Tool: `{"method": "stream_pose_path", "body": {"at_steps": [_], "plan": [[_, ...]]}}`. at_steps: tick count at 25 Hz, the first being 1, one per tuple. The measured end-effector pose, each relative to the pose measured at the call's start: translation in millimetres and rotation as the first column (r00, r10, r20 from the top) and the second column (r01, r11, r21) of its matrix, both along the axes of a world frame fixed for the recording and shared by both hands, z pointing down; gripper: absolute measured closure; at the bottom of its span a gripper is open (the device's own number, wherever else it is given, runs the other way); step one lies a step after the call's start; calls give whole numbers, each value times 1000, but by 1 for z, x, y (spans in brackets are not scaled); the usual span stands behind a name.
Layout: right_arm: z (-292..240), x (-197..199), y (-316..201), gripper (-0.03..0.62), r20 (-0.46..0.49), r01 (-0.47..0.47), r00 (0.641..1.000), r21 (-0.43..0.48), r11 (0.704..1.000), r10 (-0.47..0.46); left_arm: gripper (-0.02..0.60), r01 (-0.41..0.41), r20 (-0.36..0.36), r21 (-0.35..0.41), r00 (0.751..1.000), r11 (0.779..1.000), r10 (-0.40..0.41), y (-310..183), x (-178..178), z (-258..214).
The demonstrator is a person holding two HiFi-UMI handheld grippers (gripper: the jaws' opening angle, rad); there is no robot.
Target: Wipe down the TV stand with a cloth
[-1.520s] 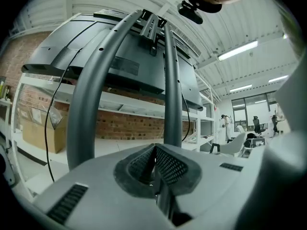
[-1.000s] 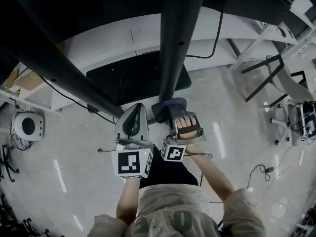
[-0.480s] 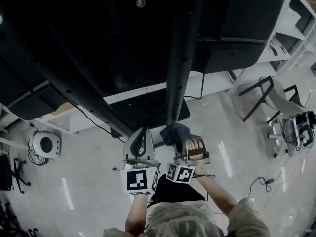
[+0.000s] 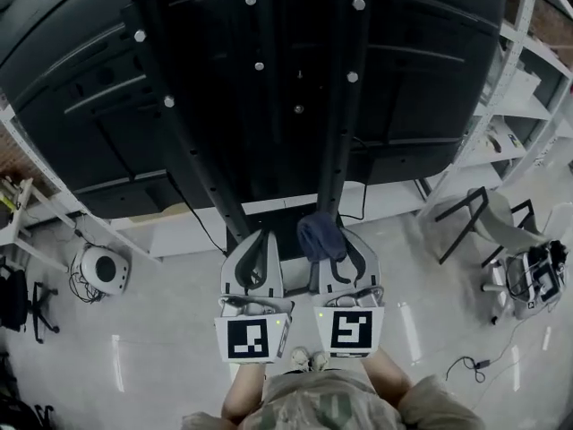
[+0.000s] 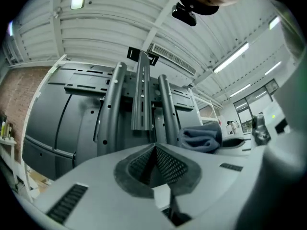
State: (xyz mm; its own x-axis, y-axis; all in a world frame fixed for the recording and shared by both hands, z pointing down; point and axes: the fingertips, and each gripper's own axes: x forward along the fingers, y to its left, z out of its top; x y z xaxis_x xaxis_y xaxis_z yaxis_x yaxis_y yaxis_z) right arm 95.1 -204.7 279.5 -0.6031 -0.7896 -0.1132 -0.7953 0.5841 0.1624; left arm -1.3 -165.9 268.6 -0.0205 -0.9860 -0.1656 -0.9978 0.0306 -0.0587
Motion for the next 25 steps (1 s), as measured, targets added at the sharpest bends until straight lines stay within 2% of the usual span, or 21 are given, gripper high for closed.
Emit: {"method": "stream_pose_path", "body": {"at_steps": [2,9,25], "plan": [[-9,8,9,537,69,14,998,-33,999,-12,567,4,0,22,1000,1000,-4,10,2,-9],[-18,22,23,537,97,34,995,-23,999,-32,566,1,8,51,1000,999,-1,32,11,-18],[-24,19,45,537,65,61,996,5,998,-62,566,12,14,72,1000,997,-13,55,16,-26]]}}
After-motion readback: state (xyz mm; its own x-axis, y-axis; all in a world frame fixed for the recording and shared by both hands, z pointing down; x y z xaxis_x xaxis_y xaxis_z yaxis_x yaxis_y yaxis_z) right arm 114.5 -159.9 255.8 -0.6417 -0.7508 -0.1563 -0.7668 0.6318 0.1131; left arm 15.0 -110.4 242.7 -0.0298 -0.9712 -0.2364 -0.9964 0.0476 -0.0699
